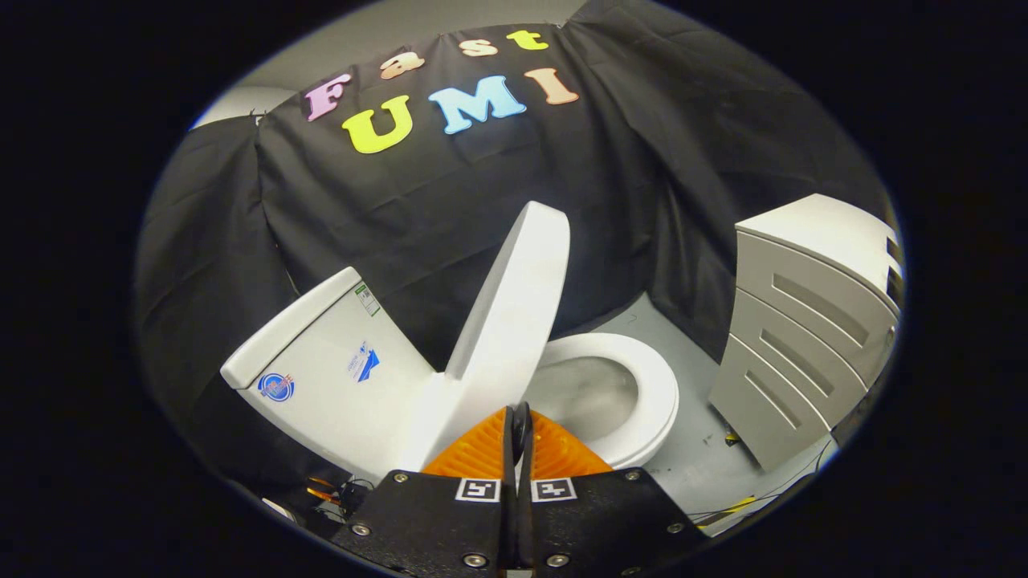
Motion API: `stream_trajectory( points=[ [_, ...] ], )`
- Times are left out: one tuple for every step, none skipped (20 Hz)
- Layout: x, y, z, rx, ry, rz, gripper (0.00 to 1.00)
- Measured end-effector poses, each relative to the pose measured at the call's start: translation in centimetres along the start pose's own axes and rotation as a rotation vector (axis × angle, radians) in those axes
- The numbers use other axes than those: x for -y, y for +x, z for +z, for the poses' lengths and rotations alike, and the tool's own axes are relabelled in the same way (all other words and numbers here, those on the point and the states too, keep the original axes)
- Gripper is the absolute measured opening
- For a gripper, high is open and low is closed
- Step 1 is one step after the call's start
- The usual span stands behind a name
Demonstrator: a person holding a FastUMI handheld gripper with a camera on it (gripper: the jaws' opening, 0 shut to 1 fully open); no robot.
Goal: Open the toilet lid.
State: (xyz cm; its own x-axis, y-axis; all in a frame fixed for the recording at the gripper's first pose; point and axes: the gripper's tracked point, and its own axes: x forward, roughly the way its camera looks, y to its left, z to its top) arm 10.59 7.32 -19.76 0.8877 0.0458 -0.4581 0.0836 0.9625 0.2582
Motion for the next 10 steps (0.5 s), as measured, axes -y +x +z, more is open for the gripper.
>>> stream_trajectory(
  points=[
    [-0.5,-0.1,0.1,0.007,-0.023,-0.001,0.00],
    [-1.0,-0.2,0.4,0.015,-0.044,-0.002,0.00],
    [-1.4,-0.4,0.7,0.023,-0.058,-0.002,0.00],
    [-1.8,-0.5,0.9,0.028,-0.063,-0.005,0.00],
    [-2.1,-0.5,1.0,0.032,-0.067,-0.008,0.00],
    [-2.4,-0.6,1.2,0.036,-0.070,-0.014,0.00],
    [-2.7,-0.7,1.3,0.042,-0.073,-0.020,0.00],
    [-3.0,-0.7,1.4,0.049,-0.077,-0.028,0.00],
    [-3.4,-0.8,1.6,0.060,-0.078,-0.034,0.00],
    [-3.9,-0.9,1.7,0.070,-0.082,-0.039,0.00]
  ],
)
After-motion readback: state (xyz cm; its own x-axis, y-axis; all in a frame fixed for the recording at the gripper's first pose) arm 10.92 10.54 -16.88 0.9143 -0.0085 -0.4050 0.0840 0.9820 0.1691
